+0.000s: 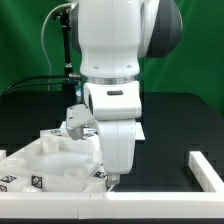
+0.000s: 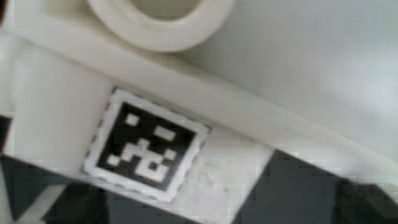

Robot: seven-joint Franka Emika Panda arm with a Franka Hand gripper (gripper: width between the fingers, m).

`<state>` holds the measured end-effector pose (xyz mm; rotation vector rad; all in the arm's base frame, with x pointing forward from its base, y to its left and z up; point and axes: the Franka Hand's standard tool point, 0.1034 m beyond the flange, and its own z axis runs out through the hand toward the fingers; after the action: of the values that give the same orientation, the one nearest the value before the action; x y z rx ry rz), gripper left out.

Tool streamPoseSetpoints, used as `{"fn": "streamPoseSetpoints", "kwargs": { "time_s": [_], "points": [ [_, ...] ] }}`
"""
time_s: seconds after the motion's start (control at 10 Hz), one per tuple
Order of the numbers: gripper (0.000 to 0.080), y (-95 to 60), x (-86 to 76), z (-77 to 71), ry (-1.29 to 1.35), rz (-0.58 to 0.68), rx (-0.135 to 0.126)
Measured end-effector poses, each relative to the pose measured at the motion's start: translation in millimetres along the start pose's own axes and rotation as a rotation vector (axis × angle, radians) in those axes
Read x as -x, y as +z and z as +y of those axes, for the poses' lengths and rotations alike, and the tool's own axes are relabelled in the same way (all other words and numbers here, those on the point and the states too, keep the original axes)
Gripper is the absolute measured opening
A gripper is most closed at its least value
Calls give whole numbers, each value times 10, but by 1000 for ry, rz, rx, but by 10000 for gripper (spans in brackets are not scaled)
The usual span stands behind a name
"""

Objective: Assemble one leg

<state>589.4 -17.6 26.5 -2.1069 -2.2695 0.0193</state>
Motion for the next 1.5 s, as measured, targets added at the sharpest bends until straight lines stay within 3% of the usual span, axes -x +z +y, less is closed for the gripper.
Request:
{"fn": "streamPoseSetpoints", "kwargs": {
  "time_s": [0.8, 1.2, 1.4, 1.5],
  "points": [
    [649, -15, 60, 161, -42, 3, 9],
    [649, -46, -45, 247, -46, 2, 22],
    [649, -29, -112, 235, -27, 5, 18],
    [649, -35, -190, 171, 139, 5, 16]
  ]
}}
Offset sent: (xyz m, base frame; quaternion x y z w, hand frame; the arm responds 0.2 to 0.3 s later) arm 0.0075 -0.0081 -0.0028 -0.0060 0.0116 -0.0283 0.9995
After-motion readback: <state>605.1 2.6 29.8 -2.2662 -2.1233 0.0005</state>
